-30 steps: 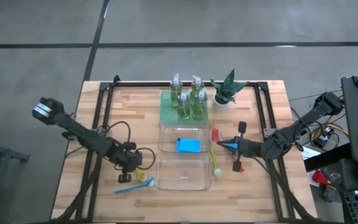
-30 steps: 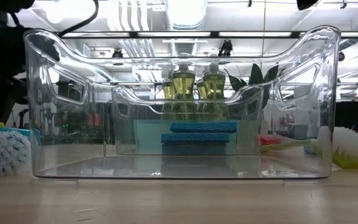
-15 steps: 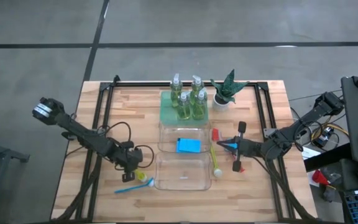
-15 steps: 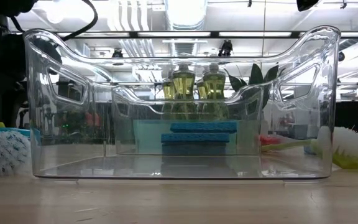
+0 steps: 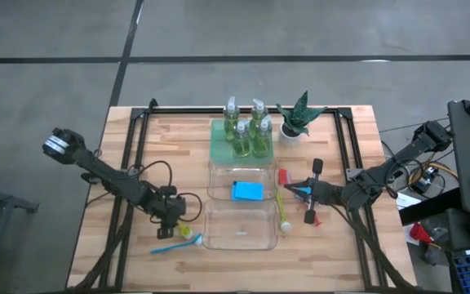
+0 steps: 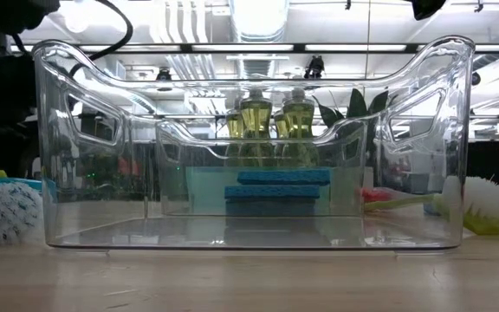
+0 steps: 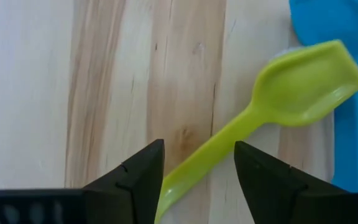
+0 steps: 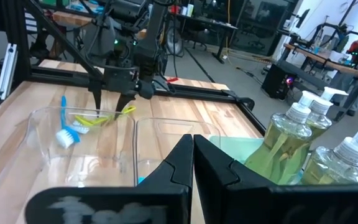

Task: Pick & Place Kitchen Sink Supplies
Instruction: Put the green dish brush into the bottom transparent bin

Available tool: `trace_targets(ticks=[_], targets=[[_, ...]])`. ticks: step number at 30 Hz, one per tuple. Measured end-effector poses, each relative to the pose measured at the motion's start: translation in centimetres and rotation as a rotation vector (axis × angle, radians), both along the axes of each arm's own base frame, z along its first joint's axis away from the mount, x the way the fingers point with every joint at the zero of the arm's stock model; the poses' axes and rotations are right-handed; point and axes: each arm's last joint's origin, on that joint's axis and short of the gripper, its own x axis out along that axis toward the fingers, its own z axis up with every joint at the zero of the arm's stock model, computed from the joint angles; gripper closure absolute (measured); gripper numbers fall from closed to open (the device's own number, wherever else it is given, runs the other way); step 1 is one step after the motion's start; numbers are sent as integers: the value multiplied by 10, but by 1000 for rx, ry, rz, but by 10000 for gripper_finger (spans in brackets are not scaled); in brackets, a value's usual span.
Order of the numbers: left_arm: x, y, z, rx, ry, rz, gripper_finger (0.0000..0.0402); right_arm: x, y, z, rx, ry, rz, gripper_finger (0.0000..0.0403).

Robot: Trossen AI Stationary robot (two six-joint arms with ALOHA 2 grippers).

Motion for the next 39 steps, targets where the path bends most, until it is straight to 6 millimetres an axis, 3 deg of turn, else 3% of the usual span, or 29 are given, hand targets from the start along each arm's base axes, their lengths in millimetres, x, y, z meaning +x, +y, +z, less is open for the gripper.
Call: trace_targets(ticks=[7, 18, 24, 32, 39], targets=[[-1, 0, -2, -4, 7, -10, 202, 0, 0, 0, -7, 2, 1, 394], [1, -2, -20, 17, 27, -25, 209, 0, 0, 0, -3, 1, 0, 394], [2, -1, -19, 33, 14, 17, 258, 0, 0, 0, -8, 3, 1, 394], [2, -1, -17, 20, 4, 68, 382, 0, 0, 0, -8, 3, 0, 394], [-10, 4, -2, 47, 129, 103, 376, 0, 0, 0, -7, 2, 1, 394]])
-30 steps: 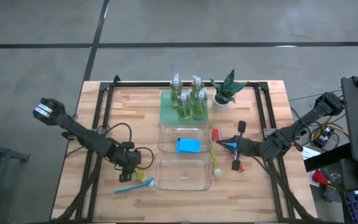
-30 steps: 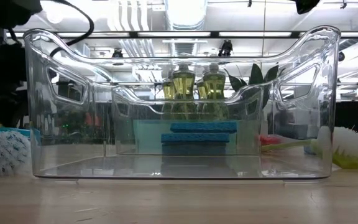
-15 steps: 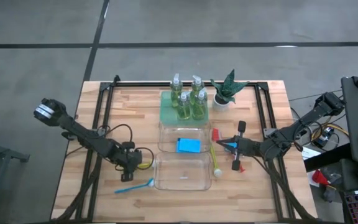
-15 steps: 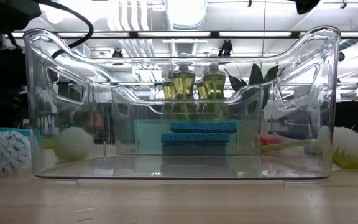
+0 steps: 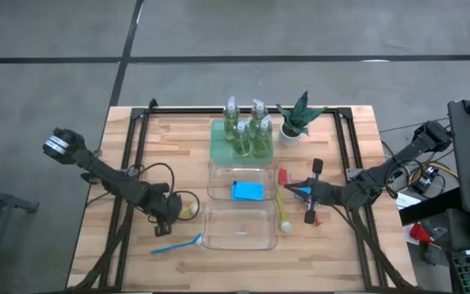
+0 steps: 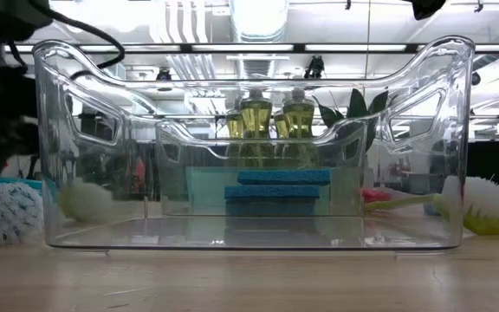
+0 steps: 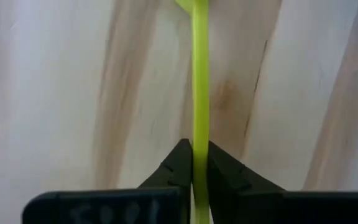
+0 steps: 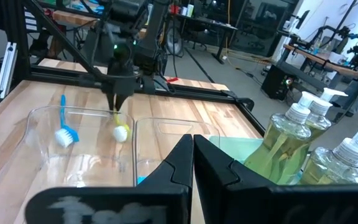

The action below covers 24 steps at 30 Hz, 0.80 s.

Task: Pick & Place Kitchen Sink Supplies
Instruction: Put the green dish brush into the bottom transparent bin

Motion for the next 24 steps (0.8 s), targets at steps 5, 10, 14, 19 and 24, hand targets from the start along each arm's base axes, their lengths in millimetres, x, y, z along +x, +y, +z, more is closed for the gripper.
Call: trace_targets(ticks=[5, 10, 14, 19, 24], targets=[[-7, 5, 29, 52, 54, 28, 390, 0, 0, 0, -2, -2, 1, 394], [-4, 8, 72, 148, -78, 74, 380, 0, 0, 0, -1, -3, 1, 394], [8, 7, 109, 217, -302, 85, 381, 0, 0, 1, -1, -4, 1, 394], [36, -3, 144, 224, -682, 90, 390, 0, 0, 1, -4, -4, 1, 394], [71, -17, 152, 237, -915, -27, 383, 0, 0, 1, -2, -5, 1, 394]])
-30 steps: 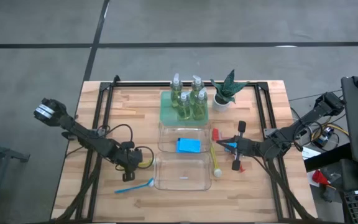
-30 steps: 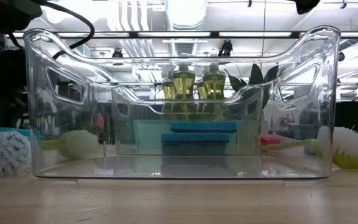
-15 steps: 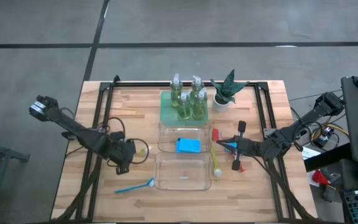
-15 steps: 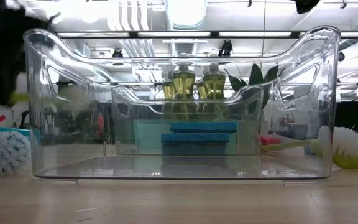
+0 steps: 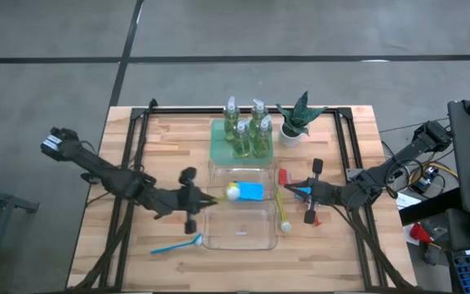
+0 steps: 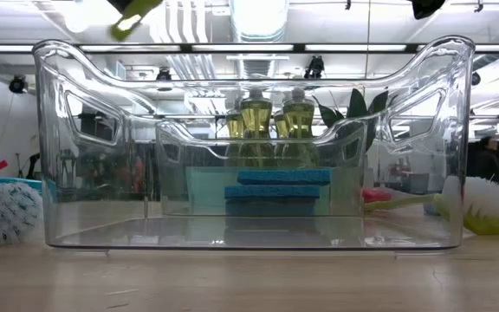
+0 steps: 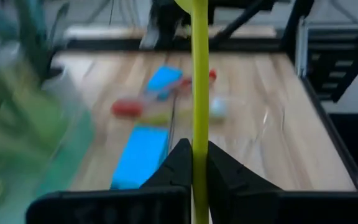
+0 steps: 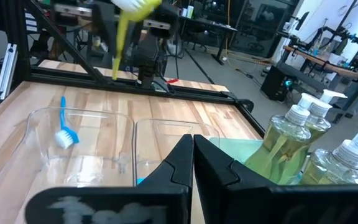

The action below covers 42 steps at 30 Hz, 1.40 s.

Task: Pick & Place Kitchen Sink Supplies
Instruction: Put the green dish brush into the bottom transparent bin, then put the blue dish brush into the bottom transparent bin

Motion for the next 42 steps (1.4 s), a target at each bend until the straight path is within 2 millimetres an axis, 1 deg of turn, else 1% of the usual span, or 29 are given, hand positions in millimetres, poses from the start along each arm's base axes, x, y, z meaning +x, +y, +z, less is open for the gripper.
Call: trace_targets(ticks=[2, 4, 8, 15, 18, 24, 27, 29, 33, 42], targets=[[13, -5, -6, 24, -21, -29, 380, 0, 0, 0, 3, 0, -1, 394], [26, -7, -18, 17, 18, -55, 382, 0, 0, 0, 3, -1, -1, 394], [50, -10, -48, -86, 126, -74, 388, 0, 0, 0, 4, 0, 0, 394], [79, -21, -71, -122, 234, -169, 370, 0, 0, 0, 2, 0, 0, 394], [87, -23, -78, -105, 255, -184, 372, 0, 0, 0, -1, 1, 0, 394], [96, -19, -90, -82, 302, -185, 382, 0, 0, 0, 2, 1, 0, 394], [95, -12, -95, -84, 351, -166, 378, 0, 0, 0, 2, 1, 0, 394], [95, -9, -96, -117, 378, -150, 372, 0, 0, 0, 3, 1, 0, 394], [96, -5, -97, -168, 385, -132, 360, 0, 0, 0, 11, -1, -1, 394], [97, -3, -95, -172, 375, -127, 341, 0, 0, 0, 11, -2, -2, 394]])
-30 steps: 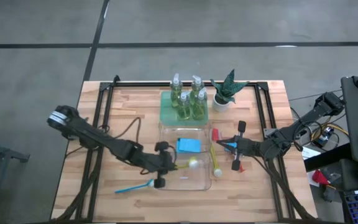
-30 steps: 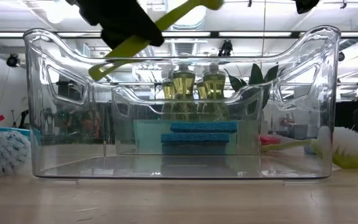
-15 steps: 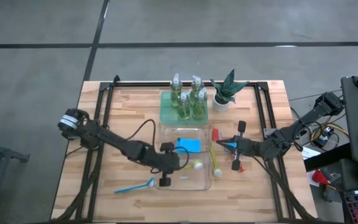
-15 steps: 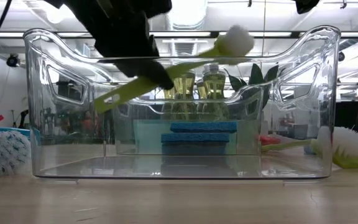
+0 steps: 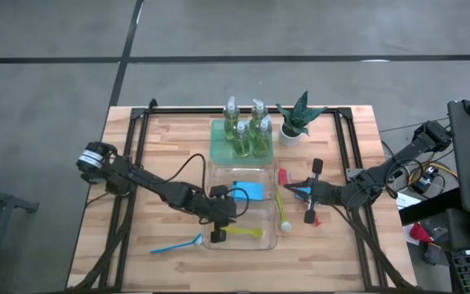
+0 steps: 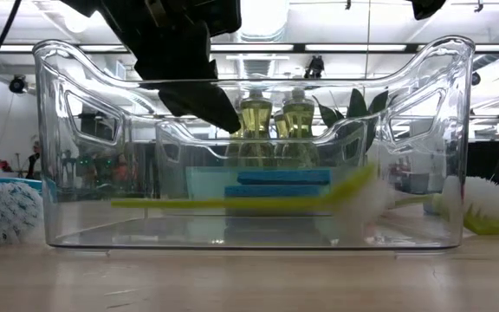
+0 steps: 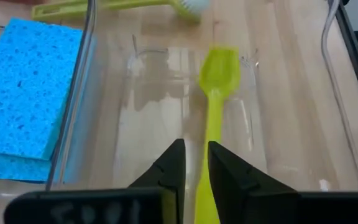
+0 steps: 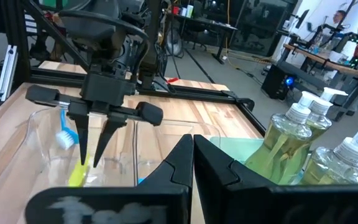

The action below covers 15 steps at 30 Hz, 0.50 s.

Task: Pick & Place Kitchen Sink Supplies
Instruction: Put the blue dish brush into the bottom transparent bin

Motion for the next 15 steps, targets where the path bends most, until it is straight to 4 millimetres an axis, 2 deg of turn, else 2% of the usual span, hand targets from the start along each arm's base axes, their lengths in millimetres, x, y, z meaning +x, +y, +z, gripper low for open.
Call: trace_targets(ticks=[2, 6, 10, 15], targets=[[0, 0, 5, -5, -12, 0, 340, 0, 0, 0, -2, 1, 0, 394], [-9, 2, 28, -24, -73, -4, 342, 0, 0, 0, 32, -7, -5, 394], [-32, 5, 56, -38, -79, -8, 344, 0, 0, 0, 35, -7, -6, 394], [-64, 11, 77, -70, -18, 50, 344, -1, 1, 1, 14, -15, 6, 394]])
